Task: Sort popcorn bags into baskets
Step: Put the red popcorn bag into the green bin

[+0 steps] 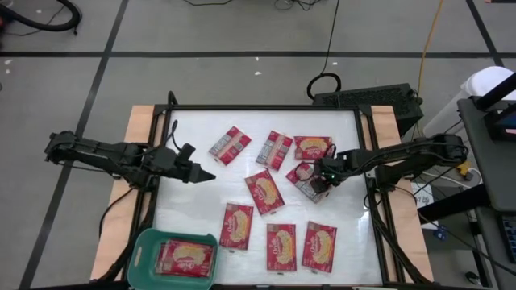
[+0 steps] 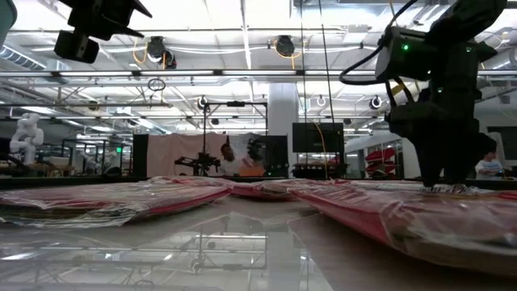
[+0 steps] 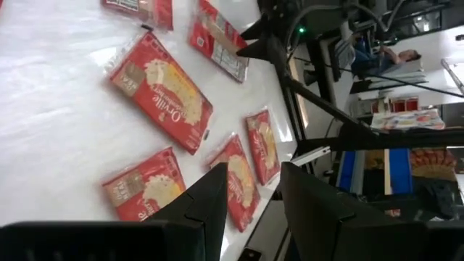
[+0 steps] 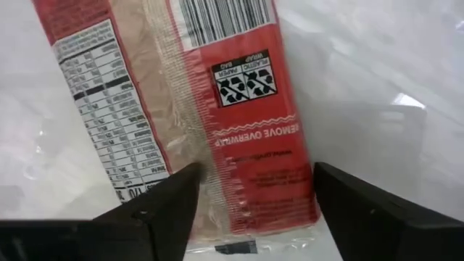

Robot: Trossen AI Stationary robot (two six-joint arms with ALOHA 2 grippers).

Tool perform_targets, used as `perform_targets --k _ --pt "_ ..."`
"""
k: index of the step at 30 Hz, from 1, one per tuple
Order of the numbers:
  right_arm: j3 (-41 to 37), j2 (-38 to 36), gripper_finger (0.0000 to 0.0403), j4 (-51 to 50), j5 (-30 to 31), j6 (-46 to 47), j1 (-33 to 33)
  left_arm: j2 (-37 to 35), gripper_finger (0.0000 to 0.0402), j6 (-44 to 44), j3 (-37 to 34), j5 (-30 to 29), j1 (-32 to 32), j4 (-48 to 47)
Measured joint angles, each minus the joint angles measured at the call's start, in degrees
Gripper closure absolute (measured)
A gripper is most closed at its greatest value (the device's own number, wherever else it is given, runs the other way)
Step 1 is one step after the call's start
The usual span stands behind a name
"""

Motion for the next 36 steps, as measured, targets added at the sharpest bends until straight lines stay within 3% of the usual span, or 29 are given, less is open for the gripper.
perform_targets --k 7,14,19,31,36 --pt "0.1 3.8 0.0231 1.4 -0.2 0.8 0.6 1.2 0.0270 1.1 0.0 0.1 0.0 0.0" --pt "-0.1 2.0 0.0333 5.3 -3.0 2.3 0.7 1.5 0.0270 2.8 0.0 0.0 0.1 0.1" --pt "-0.3 1.6 0.0384 9.8 -5.2 2.4 0.7 1.5 0.0270 3.9 0.0 -0.1 1.1 0.2" --pt "-0.3 -0.7 0.0395 28.5 -11.0 8.8 0.7 1.5 0.0270 12.5 0.0 0.7 3.7 6.3" --pt "-0.3 -2.5 0.0395 38.0 -15.5 14.8 0.6 1.5 0.0270 21.6 0.0 0.8 3.8 10.8"
